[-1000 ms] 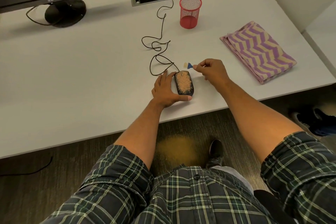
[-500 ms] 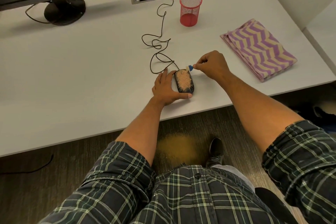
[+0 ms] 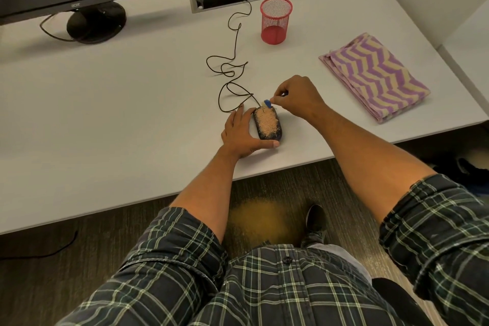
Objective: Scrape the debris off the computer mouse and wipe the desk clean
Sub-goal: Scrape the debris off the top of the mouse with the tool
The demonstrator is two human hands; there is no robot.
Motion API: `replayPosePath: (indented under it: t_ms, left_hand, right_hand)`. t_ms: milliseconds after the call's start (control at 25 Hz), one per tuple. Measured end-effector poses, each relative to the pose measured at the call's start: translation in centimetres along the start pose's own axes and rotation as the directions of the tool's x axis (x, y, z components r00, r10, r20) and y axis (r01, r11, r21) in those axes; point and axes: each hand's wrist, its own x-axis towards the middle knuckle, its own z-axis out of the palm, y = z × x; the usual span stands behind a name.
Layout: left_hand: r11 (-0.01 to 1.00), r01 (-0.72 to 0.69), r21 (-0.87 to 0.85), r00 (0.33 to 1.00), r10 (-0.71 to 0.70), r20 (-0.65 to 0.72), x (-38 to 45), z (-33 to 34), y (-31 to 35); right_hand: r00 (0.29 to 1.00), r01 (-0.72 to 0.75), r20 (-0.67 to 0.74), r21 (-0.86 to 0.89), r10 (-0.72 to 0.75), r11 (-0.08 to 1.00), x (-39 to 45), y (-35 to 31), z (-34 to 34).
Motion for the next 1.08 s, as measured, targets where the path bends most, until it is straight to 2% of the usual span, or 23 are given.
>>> replayPosePath:
  t_ms: [80,320,960,1080]
  left_hand:
    - [1.0,-0.002,0.0,1.0,0.002,-0.004,-0.06,-0.02,0.0]
    - [1.0,0.0,0.014,1.0,0.0,0.0,-0.04,-0.04,0.0]
    - [1.0,-0.006,0.012,1.0,0.006,0.0,-0.07,0.0,-0.13]
    - [1.0,-0.008,0.011,1.0,0.008,-0.002,-0.11,-0.07,-0.13]
  right_hand:
    - [1.0,-0.01,0.0,-0.058,0.01,0.998,0.09,-0.13,0.01]
    - [1.0,-0.031,-0.002,-0.076,0.031,0.997,0.14,-0.63,-0.03]
    - [0.996,-0.092,-0.018,-0.053,0.091,0.994,-0.39,-0.25,-0.22]
    - [0.996,-0.091,-0.007,-0.007,0.091,0.996,-0.36,-0.35,0.14]
